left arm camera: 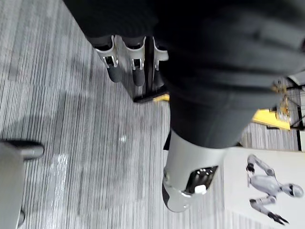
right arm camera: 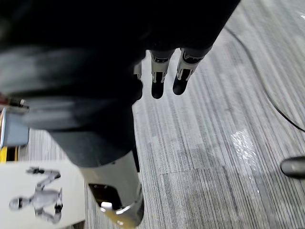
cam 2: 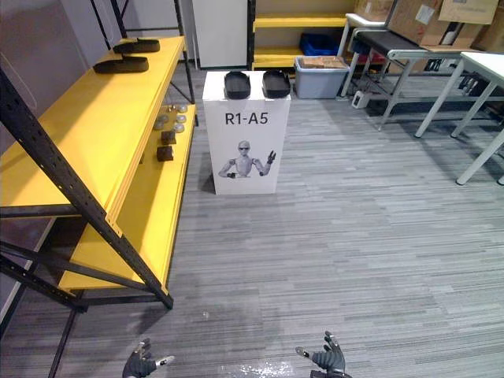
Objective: Walk over and take plastic housings, then place them on the shelf
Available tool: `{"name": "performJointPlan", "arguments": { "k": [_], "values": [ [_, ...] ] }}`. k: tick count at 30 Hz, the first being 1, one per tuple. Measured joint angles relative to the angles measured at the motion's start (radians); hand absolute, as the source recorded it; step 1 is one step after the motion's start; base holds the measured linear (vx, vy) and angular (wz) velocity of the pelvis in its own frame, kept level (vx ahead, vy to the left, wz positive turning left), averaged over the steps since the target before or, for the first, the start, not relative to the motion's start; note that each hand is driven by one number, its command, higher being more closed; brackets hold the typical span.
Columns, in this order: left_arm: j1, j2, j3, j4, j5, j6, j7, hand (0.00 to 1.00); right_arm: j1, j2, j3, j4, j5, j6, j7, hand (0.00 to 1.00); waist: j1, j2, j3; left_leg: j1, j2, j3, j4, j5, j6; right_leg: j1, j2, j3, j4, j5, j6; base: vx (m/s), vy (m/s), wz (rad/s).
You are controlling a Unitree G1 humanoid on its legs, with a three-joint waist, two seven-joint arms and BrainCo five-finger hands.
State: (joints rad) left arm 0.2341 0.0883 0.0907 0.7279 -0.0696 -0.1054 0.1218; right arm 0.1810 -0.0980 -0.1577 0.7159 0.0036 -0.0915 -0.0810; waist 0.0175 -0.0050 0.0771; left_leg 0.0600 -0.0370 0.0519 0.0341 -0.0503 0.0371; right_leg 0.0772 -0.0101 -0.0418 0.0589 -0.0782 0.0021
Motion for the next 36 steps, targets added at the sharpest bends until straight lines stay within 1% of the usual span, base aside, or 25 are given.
{"name": "performJointPlan", "arguments": {
  "k": [1,5,10,15,20,21,23,25,26,27,29,30,31,32,33,34,35,36],
  "values": [
    [-0.003,0.002,0.006,-0.01,0.017,0.0,0.002,0.0,-0.011,-0.003,0.0,0.0,-0.018,0.0,0.007,0.0,0.001,0.001,0.004,0.002,0.0,-0.001,-0.003,0.001,-0.001,0.002,0.0,-0.001,0.0,0.0,0.0,0.0,0.0,0.0],
    [-0.002,-0.001,0.012,-0.022,0.035,0.0,0.002,0.0,-0.022,-0.004,0.0,0.0,-0.028,0.0,0.008,0.0,-0.001,0.003,0.009,0.02,0.0,-0.001,-0.011,0.003,-0.005,0.016,-0.001,-0.001,0.0,-0.001,0.002,-0.01,-0.003,0.0],
    [-0.002,-0.011,0.041,-0.022,0.036,0.0,0.001,0.0,-0.023,-0.004,-0.001,0.005,-0.02,0.0,0.007,0.0,-0.003,0.004,0.015,0.033,-0.001,-0.004,-0.036,0.024,-0.008,0.016,-0.001,-0.003,0.003,-0.003,0.004,-0.06,-0.019,0.02],
    [-0.001,-0.016,0.04,-0.022,0.035,0.003,0.001,0.0,-0.024,-0.005,-0.044,0.025,0.001,0.003,0.005,0.0,-0.003,0.002,0.021,0.034,-0.001,-0.008,-0.082,0.053,-0.003,-0.013,0.0,-0.006,0.007,-0.004,0.007,-0.07,-0.017,0.02],
    [-0.002,-0.017,0.038,-0.043,0.035,0.006,0.0,0.0,-0.029,-0.004,-0.044,0.026,0.009,0.003,0.004,0.0,-0.003,0.0,0.024,0.03,-0.002,0.005,-0.089,0.05,-0.005,-0.022,0.0,0.005,0.002,-0.003,0.007,0.01,0.007,-0.08],
    [-0.002,-0.017,0.038,-0.049,0.035,0.006,0.0,0.0,-0.031,-0.004,-0.044,0.026,0.013,0.003,0.001,0.0,-0.003,0.0,0.025,0.029,-0.002,0.01,-0.087,0.041,-0.009,-0.023,0.0,0.009,0.002,-0.003,0.007,0.04,0.015,-0.17],
    [-0.001,-0.018,0.038,-0.062,0.035,0.007,0.0,0.0,-0.037,-0.004,-0.048,0.026,0.022,0.003,0.001,0.0,-0.001,0.0,0.027,0.013,-0.001,0.027,-0.056,0.017,-0.004,-0.03,0.0,0.026,0.001,-0.005,0.01,0.04,0.022,-0.25],
    [0.0,-0.019,0.038,-0.094,0.034,0.009,0.001,0.0,-0.064,-0.004,-0.063,0.025,0.029,0.004,-0.004,0.0,-0.001,0.002,0.031,-0.042,0.004,0.057,0.03,-0.04,0.002,-0.053,0.001,0.057,0.005,-0.008,0.015,0.05,0.039,-0.38],
    [0.0,-0.02,0.039,-0.103,0.034,0.009,0.001,0.0,-0.07,-0.004,-0.067,0.025,0.029,0.004,-0.007,0.0,0.0,0.003,0.033,-0.056,0.006,0.063,0.054,-0.056,0.002,-0.056,0.001,0.061,0.01,-0.012,0.02,0.11,0.058,-0.31],
    [-0.001,-0.023,0.039,-0.128,0.033,0.009,0.001,0.0,-0.077,-0.005,-0.076,0.021,0.032,0.004,-0.016,0.0,-0.001,0.005,0.039,-0.083,0.009,0.071,0.109,-0.096,0.008,-0.078,-0.001,0.064,0.044,-0.035,0.036,0.12,0.053,-0.2],
    [-0.001,-0.027,0.039,-0.152,0.032,0.009,0.001,0.0,-0.081,-0.006,-0.078,0.021,0.038,0.004,-0.021,0.0,0.0,0.007,0.047,-0.101,0.009,0.08,0.166,-0.141,0.015,-0.109,-0.006,0.067,0.128,-0.085,0.054,0.11,0.055,-0.13],
    [-0.001,-0.032,0.038,-0.159,0.031,0.009,0.001,0.0,-0.082,-0.006,-0.078,0.02,0.04,0.004,-0.023,0.0,0.0,0.012,0.052,-0.107,0.009,0.082,0.199,-0.179,0.022,-0.146,-0.012,0.059,0.231,-0.125,0.095,0.13,0.087,-0.1],
    [0.0,-0.036,0.038,-0.163,0.029,0.009,0.001,0.0,-0.082,-0.005,-0.078,0.019,0.04,0.004,-0.023,0.0,0.0,0.016,0.055,-0.102,0.008,0.082,0.209,-0.197,0.023,-0.175,-0.014,0.053,0.307,-0.138,0.103,0.18,0.123,-0.08],
    [-0.002,-0.038,0.031,-0.169,0.02,0.009,0.002,0.0,-0.08,0.0,-0.073,0.007,0.041,0.004,-0.023,0.0,0.0,0.018,0.073,-0.072,0.005,0.077,0.218,-0.219,0.036,-0.267,-0.028,0.022,0.524,-0.154,0.11,0.23,0.14,0.12],
    [-0.004,-0.033,0.019,-0.169,0.015,0.013,0.002,0.0,-0.069,0.006,-0.067,-0.003,0.041,0.004,-0.023,0.0,-0.004,0.016,0.086,-0.041,-0.007,0.062,0.223,-0.242,0.045,-0.337,-0.056,-0.027,0.698,-0.172,0.109,0.24,0.113,0.19],
    [-0.001,-0.033,0.011,-0.169,0.015,0.013,0.002,0.0,-0.063,0.006,-0.067,-0.003,0.041,0.005,-0.023,0.0,-0.003,0.017,0.09,-0.023,-0.009,0.057,0.223,-0.251,0.049,-0.359,-0.066,-0.046,0.733,-0.178,0.105,0.31,0.094,0.26],
    [0.007,-0.032,-0.001,-0.169,0.014,0.014,0.005,0.0,-0.058,0.006,-0.065,-0.003,0.041,0.007,-0.023,0.0,-0.001,0.02,0.097,0.017,-0.01,0.049,0.22,-0.271,0.054,-0.396,-0.082,-0.087,0.74,-0.179,0.104,0.38,0.069,0.29],
    [0.006,-0.031,-0.004,-0.167,0.013,0.015,0.005,0.0,-0.062,0.006,-0.058,-0.003,0.041,0.007,-0.023,0.0,-0.005,0.02,0.1,0.049,-0.009,0.027,0.213,-0.288,0.058,-0.438,-0.09,-0.118,0.707,-0.179,0.104,0.42,0.056,0.38]
  ]
}}
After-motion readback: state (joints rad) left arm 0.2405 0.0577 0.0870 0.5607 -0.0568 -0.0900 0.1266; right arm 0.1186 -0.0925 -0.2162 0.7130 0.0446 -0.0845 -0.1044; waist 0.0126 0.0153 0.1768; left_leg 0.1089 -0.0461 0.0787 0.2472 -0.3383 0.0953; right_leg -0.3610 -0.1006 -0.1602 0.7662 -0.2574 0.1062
